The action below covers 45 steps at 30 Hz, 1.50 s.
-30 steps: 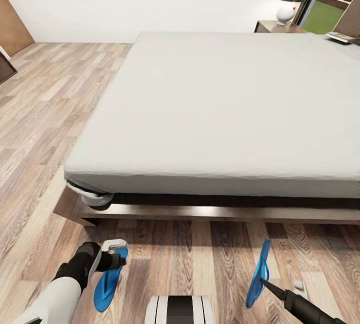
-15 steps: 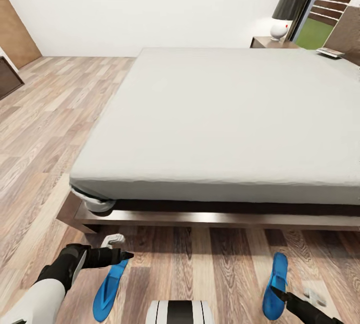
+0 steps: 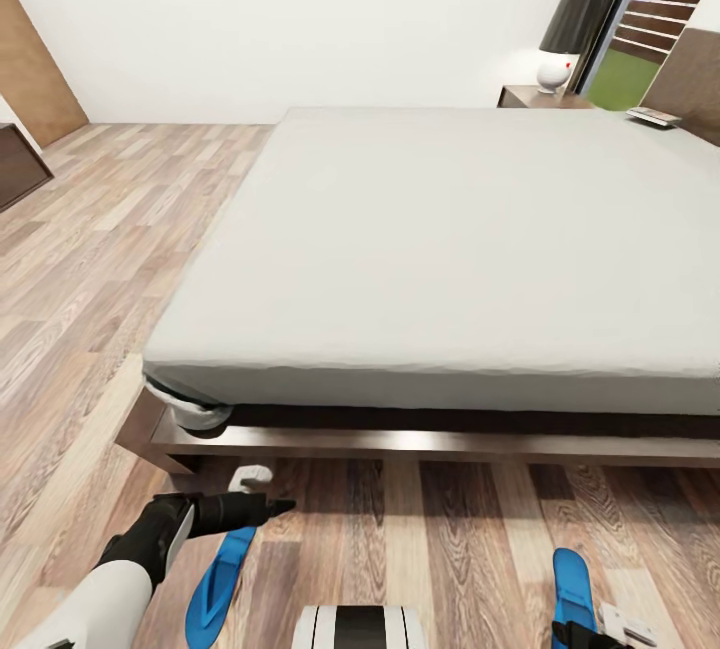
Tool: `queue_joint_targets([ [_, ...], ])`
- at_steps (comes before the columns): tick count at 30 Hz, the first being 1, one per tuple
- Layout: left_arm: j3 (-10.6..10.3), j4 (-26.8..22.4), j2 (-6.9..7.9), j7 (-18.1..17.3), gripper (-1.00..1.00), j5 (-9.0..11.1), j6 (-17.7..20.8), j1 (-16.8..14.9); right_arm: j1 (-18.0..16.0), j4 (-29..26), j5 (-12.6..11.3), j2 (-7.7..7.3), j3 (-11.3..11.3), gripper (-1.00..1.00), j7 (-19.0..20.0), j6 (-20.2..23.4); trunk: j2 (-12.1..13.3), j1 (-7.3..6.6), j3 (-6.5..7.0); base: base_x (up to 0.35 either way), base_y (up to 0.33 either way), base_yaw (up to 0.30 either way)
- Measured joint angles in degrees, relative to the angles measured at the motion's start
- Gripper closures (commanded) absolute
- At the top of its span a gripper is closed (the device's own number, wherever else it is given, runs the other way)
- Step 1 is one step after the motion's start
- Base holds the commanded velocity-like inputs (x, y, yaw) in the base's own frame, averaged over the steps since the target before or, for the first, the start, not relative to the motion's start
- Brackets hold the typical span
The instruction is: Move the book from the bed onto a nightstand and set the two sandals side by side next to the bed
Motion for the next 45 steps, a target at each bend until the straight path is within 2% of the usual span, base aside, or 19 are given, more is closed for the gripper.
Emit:
queue_joint_targets([
  [5,-0.1,-0.3,-0.61,0.2,-1.00,0.1,-0.9,-0.1,0.0,-0.1,0.0,0.68,0.0,1.00,-0.1,-0.1,0.0,0.00,0.00,0.000,0.228,0.000],
  [9,-0.1,-0.4,-1.08,0.2,-1.00,0.1,-1.1,-0.1,0.0,-0.2,0.0,0.89,-0.1,1.00,-0.2,-2.3,0.0,0.00,0.00,0.000,0.284,0.000],
  [22,-0.1,-0.4,-1.12,0.2,-1.00,0.1,-1.2,-0.1,0.0,-0.3,0.0,1.07,0.1,1.00,-0.2,-3.1,0.0,0.00,0.00,0.000,0.285,0.000],
  [24,-0.1,-0.4,-1.11,0.2,-1.00,0.1,-1.2,-0.1,-0.1,-0.2,0.3,1.84,0.5,1.00,-0.2,-2.8,0.0,0.00,0.00,0.000,0.288,0.000],
  [26,-0.1,-0.4,-1.10,0.2,-1.00,0.1,-1.2,-0.1,-0.3,-0.2,1.8,4.14,1.0,1.00,-0.3,-2.4,0.0,0.00,0.00,0.000,0.288,0.000],
  [28,-0.1,-0.4,-1.10,0.2,-1.00,0.1,-1.2,-0.1,-0.4,-0.3,4.1,5.62,1.0,1.00,-0.4,-2.1,0.0,0.00,0.00,0.000,0.288,0.000],
  [31,-0.1,-0.4,-1.10,0.2,-1.00,0.1,-1.2,-0.1,-0.6,-0.3,7.2,6.43,1.0,1.00,-0.4,-1.5,0.0,0.00,0.00,0.000,0.288,0.000],
  [32,-0.1,-0.4,-1.10,0.2,-1.00,0.1,-1.2,-0.1,-0.7,-0.2,8.1,6.60,1.1,1.00,-0.4,0.3,0.0,0.00,0.00,0.000,0.288,0.000],
  [35,-0.2,-0.3,-1.16,0.2,-1.00,0.1,-1.2,-0.1,-0.8,-2.5,8.6,7.11,1.0,1.00,-0.4,4.8,0.0,0.00,0.00,0.000,0.288,0.000],
  [38,-0.2,-0.3,-1.17,0.2,-1.00,0.1,-1.2,-0.1,-0.9,-6.9,8.7,8.11,1.0,1.00,-1.0,6.1,0.0,0.00,0.00,0.000,0.288,0.000],
  [43,-0.2,-0.3,-1.15,0.2,-1.00,0.1,-1.2,-0.1,-0.9,-11.3,8.9,9.13,1.0,1.00,-6.4,9.3,0.0,0.00,0.00,0.000,0.288,0.000],
  [45,-0.2,-0.3,-1.14,0.2,-1.00,0.1,-1.2,-0.1,-0.9,-11.6,8.9,9.28,0.9,1.00,-7.0,9.8,0.0,0.00,0.00,0.000,0.288,0.000],
])
